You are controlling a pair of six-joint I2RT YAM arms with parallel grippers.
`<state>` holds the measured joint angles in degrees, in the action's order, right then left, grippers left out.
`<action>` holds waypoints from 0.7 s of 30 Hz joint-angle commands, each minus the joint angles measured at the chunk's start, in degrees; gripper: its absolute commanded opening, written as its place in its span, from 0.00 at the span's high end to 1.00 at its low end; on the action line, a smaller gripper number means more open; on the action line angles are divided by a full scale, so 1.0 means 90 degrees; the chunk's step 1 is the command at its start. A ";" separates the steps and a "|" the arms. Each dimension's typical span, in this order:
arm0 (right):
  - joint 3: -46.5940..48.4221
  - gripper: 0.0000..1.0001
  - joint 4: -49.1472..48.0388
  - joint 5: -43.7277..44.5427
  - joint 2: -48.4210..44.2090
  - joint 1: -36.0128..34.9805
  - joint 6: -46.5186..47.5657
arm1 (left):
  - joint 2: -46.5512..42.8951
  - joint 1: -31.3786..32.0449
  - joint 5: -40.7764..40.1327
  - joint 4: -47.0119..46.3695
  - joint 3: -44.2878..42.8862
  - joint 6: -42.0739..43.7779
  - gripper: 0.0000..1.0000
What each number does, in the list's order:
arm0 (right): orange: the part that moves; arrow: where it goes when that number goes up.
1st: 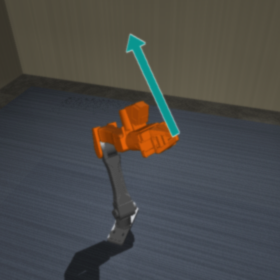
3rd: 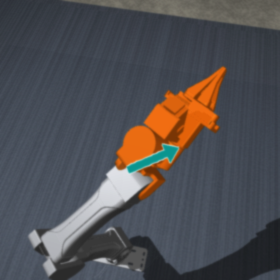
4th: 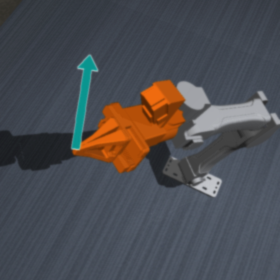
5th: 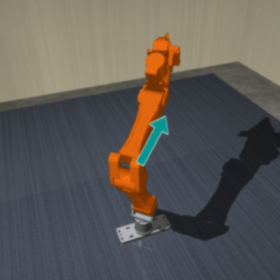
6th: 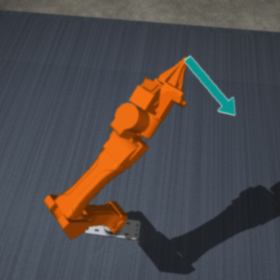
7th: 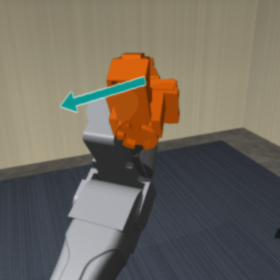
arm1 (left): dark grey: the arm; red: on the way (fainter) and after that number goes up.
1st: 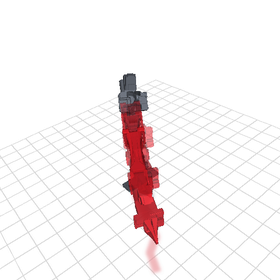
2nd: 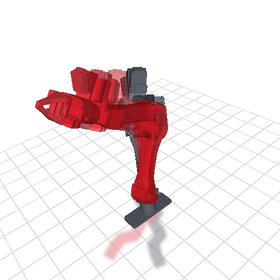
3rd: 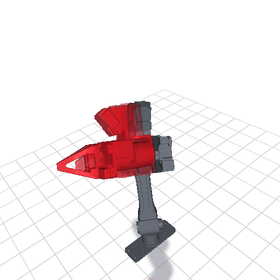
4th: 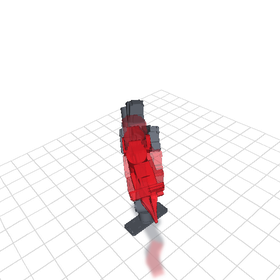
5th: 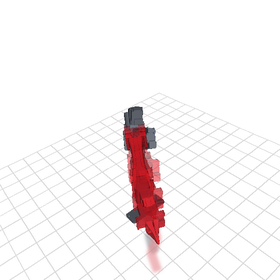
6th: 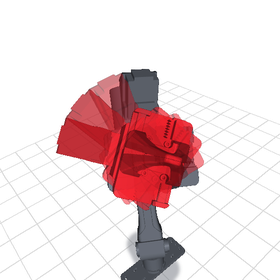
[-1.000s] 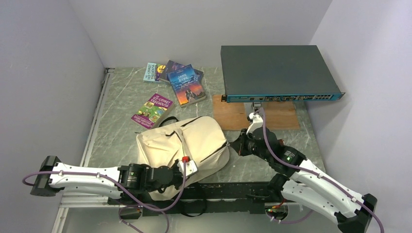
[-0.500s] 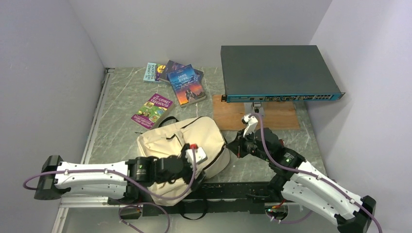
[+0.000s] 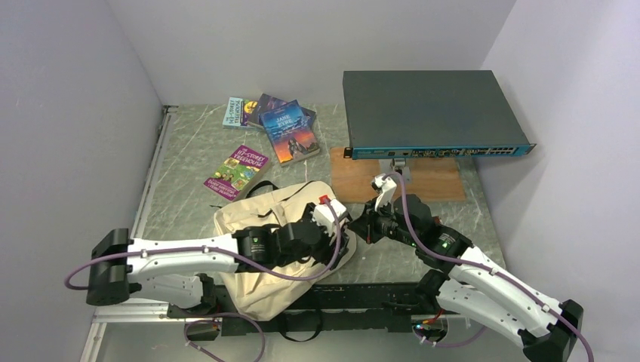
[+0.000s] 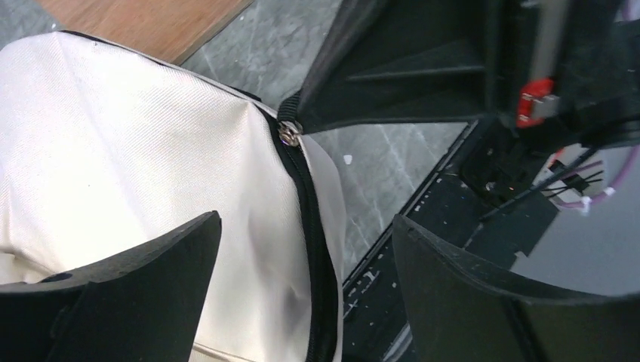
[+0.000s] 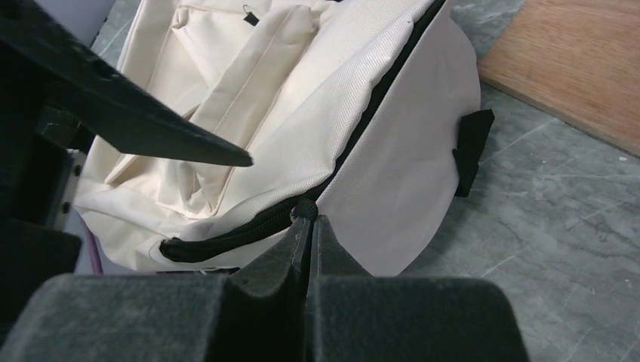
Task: Pack the student bag
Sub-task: Unzip the student bag at the center of the board.
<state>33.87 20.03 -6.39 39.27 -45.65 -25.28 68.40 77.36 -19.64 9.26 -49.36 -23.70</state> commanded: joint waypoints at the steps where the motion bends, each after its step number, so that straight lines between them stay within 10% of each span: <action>1: 0.0316 1.00 -0.0583 -0.0251 -0.0151 0.0033 -0.0109 | 0.0430 -0.0061 -0.0278 -0.0097 -0.0444 -0.0163 0.15; 11: 0.0371 1.00 -0.0404 -0.0208 -0.0133 0.0029 -0.0110 | 0.1027 -0.0061 0.0033 -0.0253 -0.0655 -0.0056 0.54; 18: 0.0485 1.00 -0.0027 0.0485 -0.0230 0.0025 -0.0172 | 0.0929 -0.0061 0.0130 -0.0077 -0.0439 0.0054 1.00; 21: 0.0689 1.00 0.0560 0.1644 -0.0071 0.0030 -0.0471 | 0.0707 -0.0054 0.0386 -0.0109 -0.0087 0.0011 1.00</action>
<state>34.74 23.64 -4.97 38.48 -45.65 -26.70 77.47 76.47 -20.51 9.69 -52.62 -23.22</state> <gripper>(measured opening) 0.009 0.029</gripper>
